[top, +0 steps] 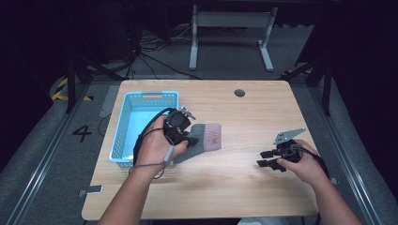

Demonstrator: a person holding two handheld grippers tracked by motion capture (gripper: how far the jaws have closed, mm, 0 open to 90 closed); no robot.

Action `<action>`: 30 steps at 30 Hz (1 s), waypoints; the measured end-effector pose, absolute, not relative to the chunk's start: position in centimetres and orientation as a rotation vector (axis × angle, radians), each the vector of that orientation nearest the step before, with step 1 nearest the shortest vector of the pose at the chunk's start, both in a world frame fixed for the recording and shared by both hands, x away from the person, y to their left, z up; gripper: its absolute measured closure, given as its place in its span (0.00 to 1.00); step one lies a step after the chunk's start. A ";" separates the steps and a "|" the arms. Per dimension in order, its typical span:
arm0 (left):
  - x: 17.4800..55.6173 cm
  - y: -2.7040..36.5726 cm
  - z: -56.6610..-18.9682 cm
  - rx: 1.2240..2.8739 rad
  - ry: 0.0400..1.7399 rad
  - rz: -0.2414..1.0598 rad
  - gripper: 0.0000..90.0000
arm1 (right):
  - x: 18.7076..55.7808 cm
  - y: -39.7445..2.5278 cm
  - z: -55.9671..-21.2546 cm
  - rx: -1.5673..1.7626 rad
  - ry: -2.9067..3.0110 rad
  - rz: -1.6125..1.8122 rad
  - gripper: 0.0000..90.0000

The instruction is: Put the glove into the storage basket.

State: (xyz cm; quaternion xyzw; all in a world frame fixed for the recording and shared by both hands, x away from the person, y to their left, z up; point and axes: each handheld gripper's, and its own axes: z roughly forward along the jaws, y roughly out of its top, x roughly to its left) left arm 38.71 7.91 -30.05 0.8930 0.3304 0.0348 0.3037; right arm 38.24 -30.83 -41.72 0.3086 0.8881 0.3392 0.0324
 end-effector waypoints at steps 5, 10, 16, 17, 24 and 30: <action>38.7 9.9 -29.5 2.305 0.923 0.101 0.79 | 38.4 -30.5 -41.8 0.940 2.746 1.038 0.62; 39.1 11.6 -29.2 2.287 0.981 0.144 0.79 | 38.5 -30.3 -42.0 0.940 2.754 1.028 0.62; 40.5 14.3 -29.4 2.255 1.078 0.194 0.79 | 38.4 -30.3 -42.1 0.945 2.751 1.026 0.61; 40.8 14.7 -29.5 2.256 1.095 0.204 0.79 | 38.3 -30.4 -42.1 0.944 2.754 1.025 0.61; 42.8 17.8 -30.7 2.220 1.193 0.204 0.79 | 38.3 -30.4 -42.4 0.958 2.756 1.012 0.61; 43.6 18.9 -31.9 2.199 1.243 0.183 0.78 | 38.2 -30.2 -42.5 0.961 2.758 1.010 0.60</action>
